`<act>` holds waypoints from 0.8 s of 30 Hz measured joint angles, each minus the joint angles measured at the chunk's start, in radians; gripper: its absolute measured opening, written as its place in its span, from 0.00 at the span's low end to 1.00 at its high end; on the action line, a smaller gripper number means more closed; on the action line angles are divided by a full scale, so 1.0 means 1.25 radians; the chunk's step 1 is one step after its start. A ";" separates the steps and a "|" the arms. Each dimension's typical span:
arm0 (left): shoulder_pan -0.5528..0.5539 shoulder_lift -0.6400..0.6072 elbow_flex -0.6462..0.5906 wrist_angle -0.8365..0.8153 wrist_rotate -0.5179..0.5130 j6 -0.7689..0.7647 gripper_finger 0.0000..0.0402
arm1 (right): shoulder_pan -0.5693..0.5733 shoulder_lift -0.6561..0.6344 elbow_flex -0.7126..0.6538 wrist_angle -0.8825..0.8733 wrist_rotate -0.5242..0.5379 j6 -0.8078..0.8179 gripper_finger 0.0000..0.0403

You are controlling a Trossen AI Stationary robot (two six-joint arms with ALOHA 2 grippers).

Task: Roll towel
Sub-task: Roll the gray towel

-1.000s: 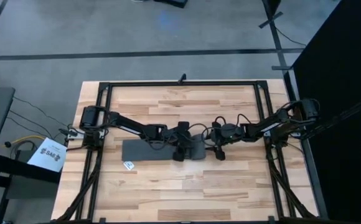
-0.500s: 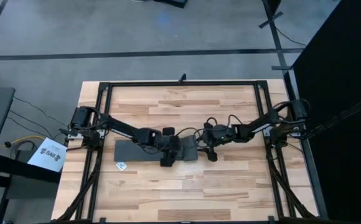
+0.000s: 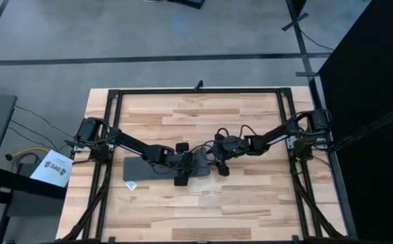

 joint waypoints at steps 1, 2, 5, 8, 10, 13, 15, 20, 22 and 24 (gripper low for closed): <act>-0.001 0.001 0.000 -0.003 0.000 0.000 0.43 | 0.001 0.000 0.007 -0.013 0.000 -0.002 0.56; -0.001 0.001 0.000 -0.005 0.000 -0.001 0.43 | 0.002 0.000 0.013 -0.020 0.000 -0.005 0.56; -0.001 0.001 -0.001 -0.017 0.000 -0.012 0.43 | 0.002 0.000 0.026 -0.033 0.000 -0.008 0.56; -0.001 -0.007 -0.001 -0.035 0.004 -0.022 0.43 | 0.001 -0.001 0.034 -0.045 0.000 -0.019 0.56; -0.001 -0.016 -0.001 -0.050 0.009 -0.024 0.43 | 0.001 -0.008 0.034 -0.052 0.000 -0.022 0.56; -0.001 -0.032 0.000 -0.074 0.014 -0.027 0.43 | -0.004 -0.016 0.038 -0.058 0.000 -0.022 0.56; -0.001 -0.042 0.008 -0.106 0.014 -0.027 0.43 | -0.005 -0.019 0.038 -0.053 0.001 -0.022 0.56; -0.001 -0.062 0.042 -0.176 0.014 -0.012 0.43 | 0.002 -0.021 0.052 -0.054 0.001 -0.028 0.56; -0.001 -0.066 0.055 -0.191 0.013 -0.007 0.43 | 0.006 -0.017 0.064 -0.052 0.001 -0.028 0.56; -0.001 -0.066 0.066 -0.213 0.012 -0.007 0.43 | 0.008 -0.017 0.070 -0.053 0.001 -0.032 0.56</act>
